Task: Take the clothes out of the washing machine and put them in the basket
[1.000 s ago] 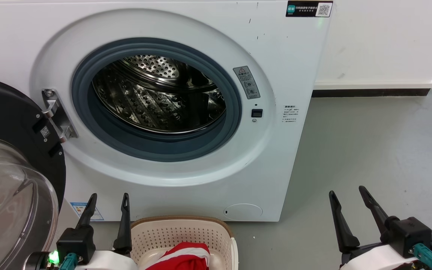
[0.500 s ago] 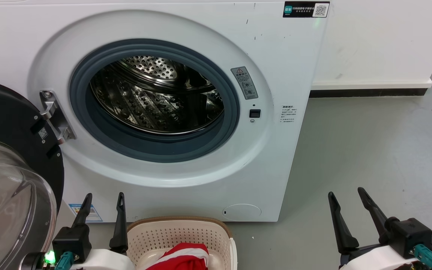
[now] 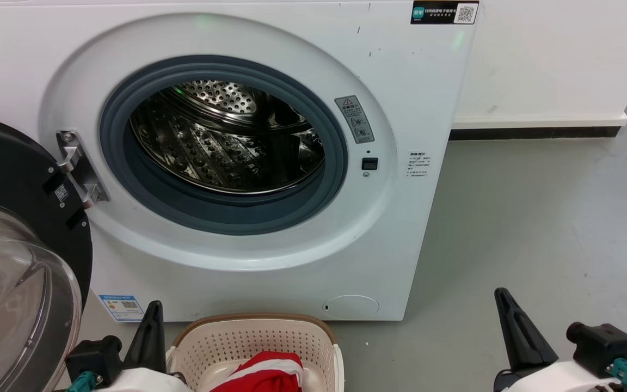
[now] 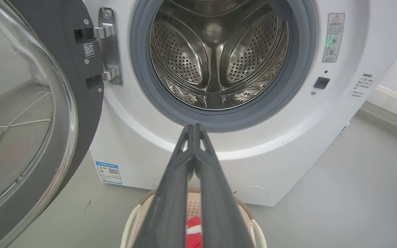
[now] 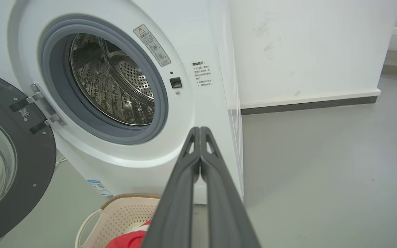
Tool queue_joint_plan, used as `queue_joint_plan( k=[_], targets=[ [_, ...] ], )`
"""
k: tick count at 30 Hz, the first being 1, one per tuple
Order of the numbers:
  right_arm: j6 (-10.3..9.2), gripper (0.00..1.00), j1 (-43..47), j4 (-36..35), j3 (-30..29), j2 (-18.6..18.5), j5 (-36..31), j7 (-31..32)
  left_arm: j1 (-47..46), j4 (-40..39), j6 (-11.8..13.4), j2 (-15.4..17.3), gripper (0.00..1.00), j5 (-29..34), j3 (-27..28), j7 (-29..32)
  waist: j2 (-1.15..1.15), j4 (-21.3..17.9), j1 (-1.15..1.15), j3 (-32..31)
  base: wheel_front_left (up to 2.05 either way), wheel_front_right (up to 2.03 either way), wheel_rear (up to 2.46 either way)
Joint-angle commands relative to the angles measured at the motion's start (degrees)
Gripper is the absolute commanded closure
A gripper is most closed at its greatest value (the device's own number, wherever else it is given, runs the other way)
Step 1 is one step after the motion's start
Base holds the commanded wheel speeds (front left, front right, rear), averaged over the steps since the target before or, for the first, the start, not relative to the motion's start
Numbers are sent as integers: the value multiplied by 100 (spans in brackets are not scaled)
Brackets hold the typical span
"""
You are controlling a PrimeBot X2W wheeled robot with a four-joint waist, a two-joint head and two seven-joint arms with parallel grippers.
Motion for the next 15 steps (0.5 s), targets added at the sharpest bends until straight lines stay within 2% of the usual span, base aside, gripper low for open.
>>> queue_joint_plan(
  k=[1, 15],
  targets=[
    [0, 100, -166, -37, -22, -40, 242, 18, -183, -49, -41, 6, 100, -214, 54, 14, 0, -1, 0, 3, 0, 0, 0],
    [-1, 100, -425, 275, -95, -121, 1774, 106, -420, 244, -276, -92, 100, -1614, 223, 209, 0, -13, 0, 44, 0, 0, 0]
  ],
)
